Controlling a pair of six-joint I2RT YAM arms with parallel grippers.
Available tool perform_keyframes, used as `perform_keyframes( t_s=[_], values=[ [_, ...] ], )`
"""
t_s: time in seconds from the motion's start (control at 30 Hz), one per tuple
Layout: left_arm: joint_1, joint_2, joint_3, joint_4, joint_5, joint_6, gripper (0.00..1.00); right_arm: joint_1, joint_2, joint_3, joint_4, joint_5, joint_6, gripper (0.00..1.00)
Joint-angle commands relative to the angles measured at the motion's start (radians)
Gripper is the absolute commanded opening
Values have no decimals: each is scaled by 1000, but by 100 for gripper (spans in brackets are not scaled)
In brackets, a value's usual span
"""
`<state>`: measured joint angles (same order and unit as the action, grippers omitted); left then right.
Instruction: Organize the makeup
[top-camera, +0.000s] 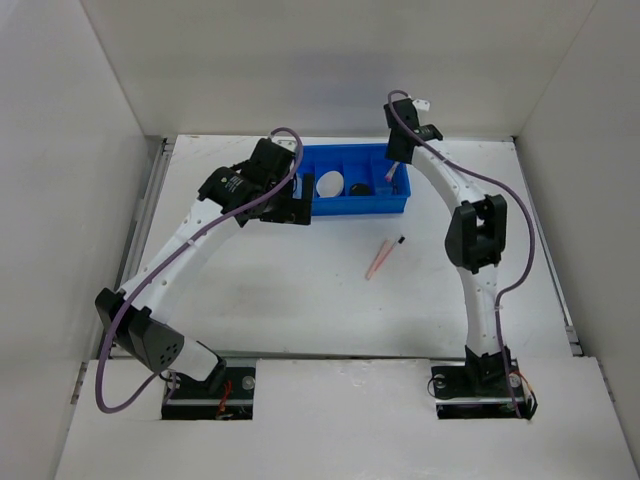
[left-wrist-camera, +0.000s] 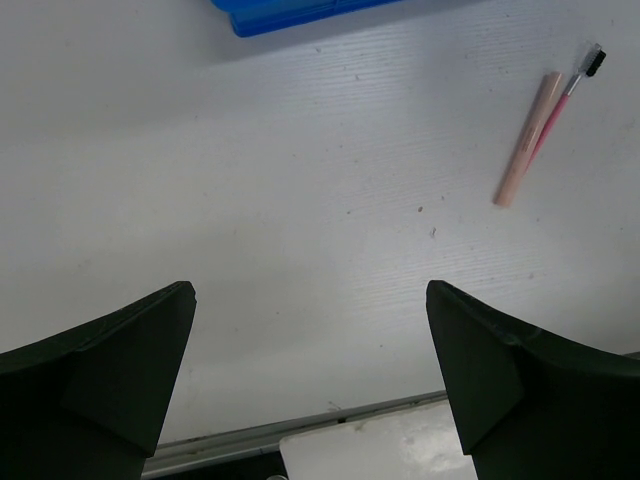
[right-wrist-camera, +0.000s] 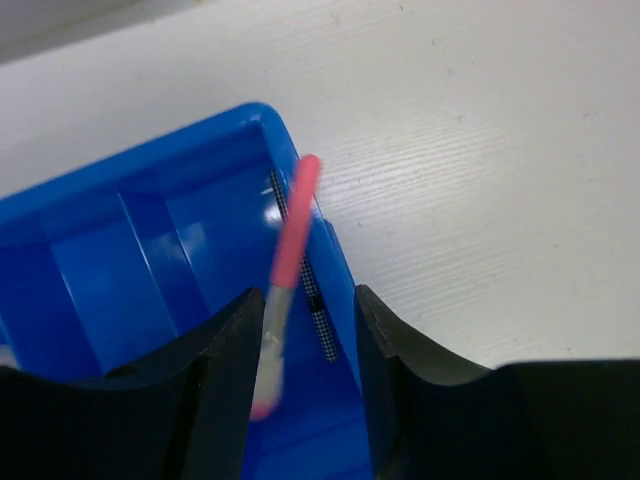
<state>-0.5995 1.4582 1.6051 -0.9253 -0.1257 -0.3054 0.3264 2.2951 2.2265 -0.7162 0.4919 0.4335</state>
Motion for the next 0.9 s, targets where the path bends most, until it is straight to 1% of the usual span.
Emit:
perform_keyframes(
  t_s=[0.0,0.07,0.13,0.17,0.2,0.23,0.27,0.3,0.33,0.4,0.43,0.5,0.53,0.57,0.63,0.67,0.77,0.87],
  values=[
    [4,-48,27,-20,-9,-15,100,13,-16,81,-12,-26,-35,48],
    [4,-58,15,-20,-9,-24,100,13,-32,81,-12,-26,-35,50],
    [4,-58,6,-20,-9,-24,100,13,-97,15,3,-26,-12,51],
    [4,-58,-3,-20,-9,-34,100,13,-132,-26,24,-35,-12,49],
    [4,-67,-4,-20,-9,-34,100,13,-175,-142,50,-44,-12,44],
    [4,-67,-14,-11,-9,-34,100,13,-262,-204,91,-44,16,42],
    [4,-67,-14,-10,-18,-34,100,13,-307,-267,113,-56,27,40],
    [4,-67,-14,-10,-18,-34,100,13,-348,-385,133,-85,39,38],
    [4,-67,-14,-10,-18,-34,100,25,-421,-437,145,-85,51,36],
    [4,-58,-14,-10,-18,-34,100,36,-486,-529,156,-105,105,32],
    [4,-58,-14,-10,-18,-34,100,46,-517,-624,165,-125,119,32],
    [4,-58,-14,-10,-18,-34,100,60,-598,-717,187,-171,149,32],
    [4,-58,-14,-10,-18,-34,100,77,-615,-753,187,-206,160,32],
    [4,-58,-14,-10,-18,-34,100,88,-641,-818,187,-207,174,36],
    [4,-58,-24,-10,-18,-34,100,121,-661,-878,178,-217,229,40],
    [4,-58,-24,-10,-18,-34,100,131,-671,-937,178,-229,252,41],
    [4,-58,-34,-1,-18,-24,100,175,-683,-1042,213,-288,332,41],
    [4,-58,-43,-1,-9,-24,100,220,-662,-1073,250,-297,379,38]
  ],
)
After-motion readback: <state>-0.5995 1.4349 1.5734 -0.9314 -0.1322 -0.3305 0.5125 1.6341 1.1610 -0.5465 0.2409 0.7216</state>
